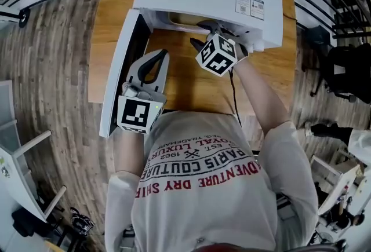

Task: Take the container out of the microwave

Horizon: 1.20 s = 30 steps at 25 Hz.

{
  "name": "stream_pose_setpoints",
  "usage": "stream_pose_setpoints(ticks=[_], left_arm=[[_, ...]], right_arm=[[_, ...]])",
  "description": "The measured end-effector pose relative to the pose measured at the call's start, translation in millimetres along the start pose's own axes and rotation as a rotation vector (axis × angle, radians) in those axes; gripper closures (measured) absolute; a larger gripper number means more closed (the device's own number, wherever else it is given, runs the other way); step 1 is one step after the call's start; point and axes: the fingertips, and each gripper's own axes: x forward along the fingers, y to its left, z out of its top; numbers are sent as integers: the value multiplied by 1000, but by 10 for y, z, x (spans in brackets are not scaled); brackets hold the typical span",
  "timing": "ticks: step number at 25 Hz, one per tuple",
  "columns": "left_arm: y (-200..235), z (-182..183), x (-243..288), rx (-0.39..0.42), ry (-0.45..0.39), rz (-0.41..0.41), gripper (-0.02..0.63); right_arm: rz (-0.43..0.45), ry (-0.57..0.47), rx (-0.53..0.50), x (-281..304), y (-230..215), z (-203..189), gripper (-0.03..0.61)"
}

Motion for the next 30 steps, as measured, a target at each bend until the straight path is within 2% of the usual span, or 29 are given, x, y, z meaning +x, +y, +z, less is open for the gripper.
stream_pose_setpoints(ticks=[4,7,11,15,23,30], left_arm=[[75,-17,32,-11,2,9,598],[100,-55,41,-20,14,11,598],[75,-69,60,-41,20,2,598],[46,-109,62,-27,28,-12,598],[-59,-91,-17,-10,28,-32,597],[-138,-33,-136,17,16,-44,598]], right_arm=[[22,37,-42,227,-68,16,354],[60,78,-123,367,-41,-4,356],[74,110,-181,476,-43,-47,415],[41,111,-218,494,-80,-43,523],[75,63,-163,275,97,-11,545],[19,-30,-71,-200,294,17,546]])
